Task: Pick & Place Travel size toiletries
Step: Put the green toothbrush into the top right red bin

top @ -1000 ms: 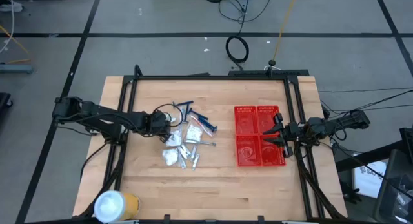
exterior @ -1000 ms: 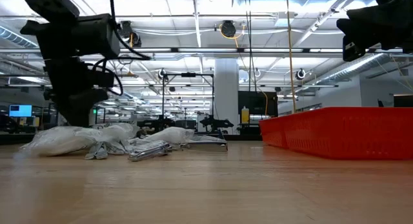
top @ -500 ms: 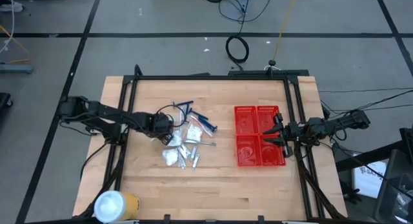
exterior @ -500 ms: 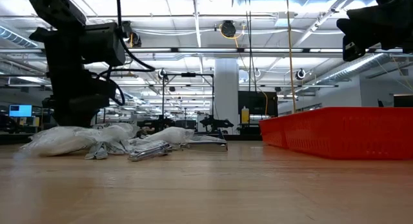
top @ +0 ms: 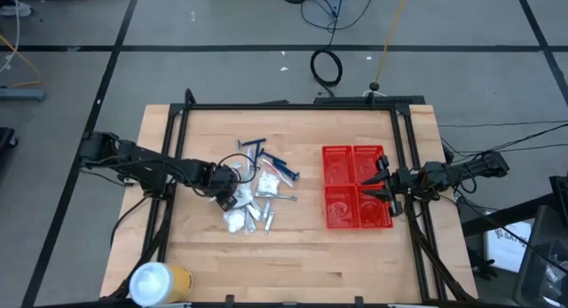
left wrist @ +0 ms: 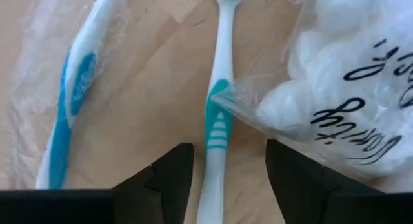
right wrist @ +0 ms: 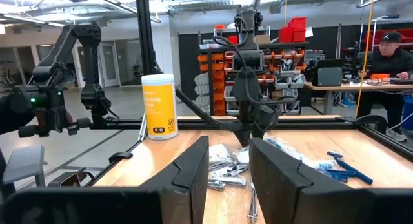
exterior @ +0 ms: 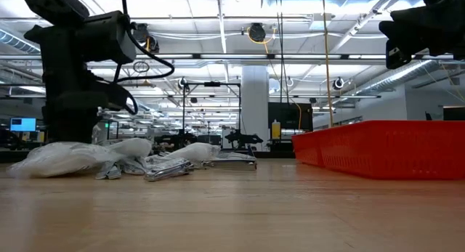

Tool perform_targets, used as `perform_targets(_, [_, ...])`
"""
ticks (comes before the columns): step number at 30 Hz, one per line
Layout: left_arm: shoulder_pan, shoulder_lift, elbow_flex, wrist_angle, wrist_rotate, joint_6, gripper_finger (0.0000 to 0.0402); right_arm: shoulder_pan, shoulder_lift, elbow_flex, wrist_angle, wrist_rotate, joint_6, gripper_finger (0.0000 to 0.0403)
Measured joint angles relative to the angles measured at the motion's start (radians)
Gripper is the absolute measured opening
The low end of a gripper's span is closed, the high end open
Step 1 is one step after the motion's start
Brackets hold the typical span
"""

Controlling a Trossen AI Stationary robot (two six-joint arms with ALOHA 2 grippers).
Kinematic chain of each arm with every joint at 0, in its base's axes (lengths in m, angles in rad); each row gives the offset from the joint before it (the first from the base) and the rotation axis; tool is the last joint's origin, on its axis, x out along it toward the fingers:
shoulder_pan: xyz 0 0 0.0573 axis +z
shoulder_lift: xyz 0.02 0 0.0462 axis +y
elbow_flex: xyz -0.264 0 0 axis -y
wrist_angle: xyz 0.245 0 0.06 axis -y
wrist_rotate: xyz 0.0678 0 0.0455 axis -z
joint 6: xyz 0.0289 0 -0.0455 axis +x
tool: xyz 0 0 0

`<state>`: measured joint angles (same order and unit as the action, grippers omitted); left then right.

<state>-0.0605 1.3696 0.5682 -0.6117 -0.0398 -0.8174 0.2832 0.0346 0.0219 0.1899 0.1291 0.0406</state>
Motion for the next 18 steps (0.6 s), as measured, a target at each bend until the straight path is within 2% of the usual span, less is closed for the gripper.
perform_targets(7, [-0.002,0.079,0.008,0.025,-0.044,-0.003,0.0135,0.0,0.0,0.0,0.0,0.0,0.0,0.01])
perform_targets(14, [0.0,0.069,0.006,0.038,-0.048,-0.008,0.0026,0.0,0.0,0.0,0.0,0.0,-0.016,0.01])
perform_targets(18, [0.008,0.033,0.009,-0.002,-0.036,-0.033,0.0018,0.0,0.0,0.0,0.0,0.0,-0.03,0.01])
